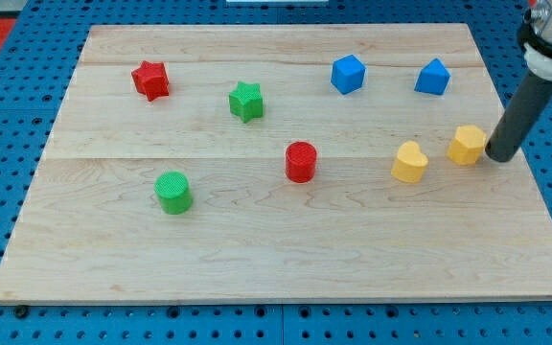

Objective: Slide the yellow heart into the green star

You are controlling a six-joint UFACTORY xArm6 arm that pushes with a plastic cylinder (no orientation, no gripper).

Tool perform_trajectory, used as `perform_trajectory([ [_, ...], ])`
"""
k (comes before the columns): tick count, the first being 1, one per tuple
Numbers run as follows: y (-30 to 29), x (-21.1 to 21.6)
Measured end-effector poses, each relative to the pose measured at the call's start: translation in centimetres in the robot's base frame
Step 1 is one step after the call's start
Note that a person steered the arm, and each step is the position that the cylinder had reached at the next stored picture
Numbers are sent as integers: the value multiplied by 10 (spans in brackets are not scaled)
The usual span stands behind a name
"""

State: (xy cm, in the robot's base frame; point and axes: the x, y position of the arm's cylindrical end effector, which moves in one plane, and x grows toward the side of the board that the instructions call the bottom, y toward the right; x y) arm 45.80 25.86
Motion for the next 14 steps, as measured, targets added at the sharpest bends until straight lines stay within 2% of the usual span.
perform_trajectory([
  [1, -34, 10],
  [2, -139, -6],
  [3, -184, 8],
  [4, -155, 20],
  [5, -177, 45],
  [6, -186, 45],
  [8, -168, 42],
  [9, -181, 24],
  [10, -209, 76],
  [11, -247, 62],
  [12, -266, 21],
  [13, -231, 39],
  [14, -222, 47],
])
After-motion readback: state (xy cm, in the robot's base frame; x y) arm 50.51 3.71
